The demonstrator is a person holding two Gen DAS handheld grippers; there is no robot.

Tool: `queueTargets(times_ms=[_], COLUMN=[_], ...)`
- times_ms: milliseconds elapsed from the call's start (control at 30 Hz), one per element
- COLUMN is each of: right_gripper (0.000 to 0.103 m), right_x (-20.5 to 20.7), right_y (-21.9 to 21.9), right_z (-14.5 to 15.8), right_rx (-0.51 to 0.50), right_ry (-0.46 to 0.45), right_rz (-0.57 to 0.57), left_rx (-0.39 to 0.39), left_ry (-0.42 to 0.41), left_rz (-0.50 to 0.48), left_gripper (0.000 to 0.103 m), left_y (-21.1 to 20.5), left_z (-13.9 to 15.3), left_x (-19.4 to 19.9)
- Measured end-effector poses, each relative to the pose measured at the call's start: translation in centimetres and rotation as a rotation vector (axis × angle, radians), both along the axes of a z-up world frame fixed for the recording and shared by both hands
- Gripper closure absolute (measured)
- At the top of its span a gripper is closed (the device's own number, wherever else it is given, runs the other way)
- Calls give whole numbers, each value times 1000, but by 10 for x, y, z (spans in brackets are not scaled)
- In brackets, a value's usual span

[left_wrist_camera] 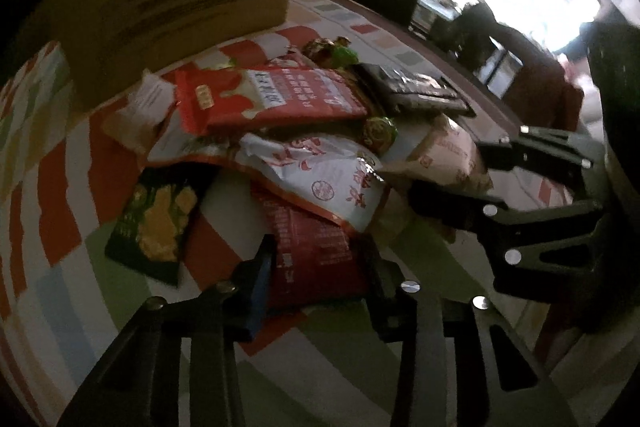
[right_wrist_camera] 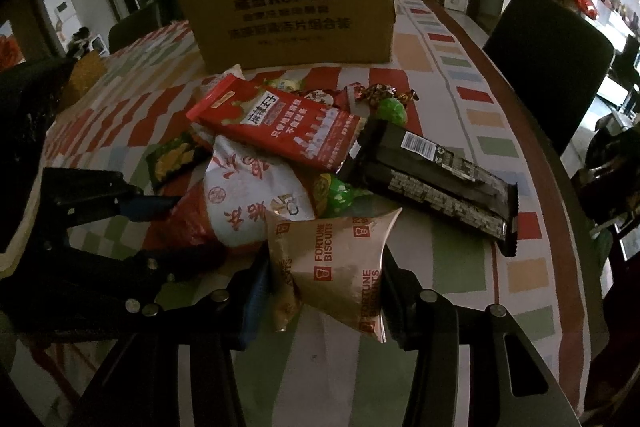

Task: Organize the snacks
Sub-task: 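Grasp the beige Fortune Biscuit bag with the right tool while the left tool grasps a red snack bag, then lift both held bags and carry them over the open cardboard box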

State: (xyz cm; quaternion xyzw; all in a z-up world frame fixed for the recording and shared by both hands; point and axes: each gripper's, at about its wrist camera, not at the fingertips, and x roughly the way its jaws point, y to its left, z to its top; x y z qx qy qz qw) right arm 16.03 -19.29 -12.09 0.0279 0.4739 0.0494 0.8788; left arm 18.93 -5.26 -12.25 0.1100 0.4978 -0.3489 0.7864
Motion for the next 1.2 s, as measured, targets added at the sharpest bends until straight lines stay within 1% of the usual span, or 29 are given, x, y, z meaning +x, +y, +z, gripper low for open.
queueTargets(times_ms=[233, 433, 600, 700, 833, 933, 1033, 1200], right_gripper=[53, 54, 54, 53, 54, 54, 54, 54], right_x=[-10, -23, -27, -25, -18, -12, -3, 14], right_y=[-1, -1, -1, -3, -4, -3, -2, -2], right_z=[6, 14, 29, 43, 67, 85, 101, 131], right_rx=[18, 29, 34, 43, 50, 37, 29, 30], right_ry=[-19, -43, -95, -135, -211, -274, -321, -398], right_rz=[9, 25, 38, 43, 47, 54, 59, 64], left_rx=[-19, -65, -92, -95, -96, -115, -109, -97], left_ry=[28, 15, -66, -115, -179, -229, -299, -381], left_rz=[135, 249, 293, 297, 311, 323, 334, 334], left_gripper=[68, 68, 68, 68, 68, 68, 68, 68], left_y=[11, 24, 27, 30, 30, 32, 33, 35], left_z=[4, 19, 46, 60, 84, 104, 125, 155], left_x=[-21, -41, -47, -45, -36, -28, -21, -7])
